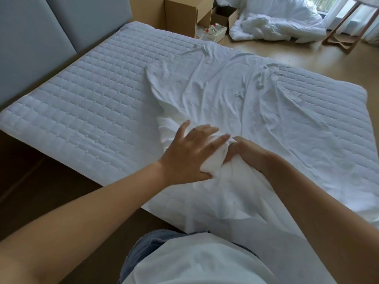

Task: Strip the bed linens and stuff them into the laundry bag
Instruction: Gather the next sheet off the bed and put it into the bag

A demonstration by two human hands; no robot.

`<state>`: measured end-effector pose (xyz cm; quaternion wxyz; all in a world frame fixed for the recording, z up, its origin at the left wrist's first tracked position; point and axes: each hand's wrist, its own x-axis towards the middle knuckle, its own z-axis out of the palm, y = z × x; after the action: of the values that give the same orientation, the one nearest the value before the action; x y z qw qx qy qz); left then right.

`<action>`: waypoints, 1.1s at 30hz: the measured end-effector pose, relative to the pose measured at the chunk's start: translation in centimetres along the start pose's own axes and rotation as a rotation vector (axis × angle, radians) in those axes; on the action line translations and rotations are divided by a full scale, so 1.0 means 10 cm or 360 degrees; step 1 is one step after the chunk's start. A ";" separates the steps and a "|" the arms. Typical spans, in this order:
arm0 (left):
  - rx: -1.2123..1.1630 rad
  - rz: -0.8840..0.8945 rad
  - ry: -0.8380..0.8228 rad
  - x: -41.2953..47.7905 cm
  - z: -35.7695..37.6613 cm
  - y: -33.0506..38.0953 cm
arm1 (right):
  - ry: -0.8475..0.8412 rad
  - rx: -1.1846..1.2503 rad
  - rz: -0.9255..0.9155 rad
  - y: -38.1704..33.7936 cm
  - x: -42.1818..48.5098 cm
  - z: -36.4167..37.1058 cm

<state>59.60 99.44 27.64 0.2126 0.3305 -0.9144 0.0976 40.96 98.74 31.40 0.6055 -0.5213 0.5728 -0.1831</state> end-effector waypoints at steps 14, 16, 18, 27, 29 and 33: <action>-0.1843 -0.1166 -0.1504 0.62 -0.08 -0.51 | 0.0750 -0.1662 -0.0555 0.46 -0.07 0.35; -0.1875 -0.1185 -0.1507 0.71 -0.14 -0.47 | 0.1011 -0.1213 -0.0573 0.42 0.04 0.31; -0.1455 -0.1093 -0.1411 0.76 -0.18 -0.40 | 0.0891 -0.0931 -0.0337 0.33 0.10 0.20; 0.0457 0.0120 -0.0453 0.29 0.00 0.19 | -0.0110 -0.0122 0.0133 0.06 0.15 -0.27; 0.0383 -0.0118 -0.0579 0.39 -0.03 0.25 | -0.0164 -0.0117 0.0268 0.07 0.20 -0.28; -0.0213 -0.0568 -0.1077 0.63 0.06 -0.08 | -0.0009 -0.0498 0.0117 0.12 0.21 -0.10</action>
<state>55.54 95.08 29.96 -0.0663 0.4833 -0.8653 -0.1153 40.19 97.01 29.54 0.5247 -0.5884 0.6115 -0.0679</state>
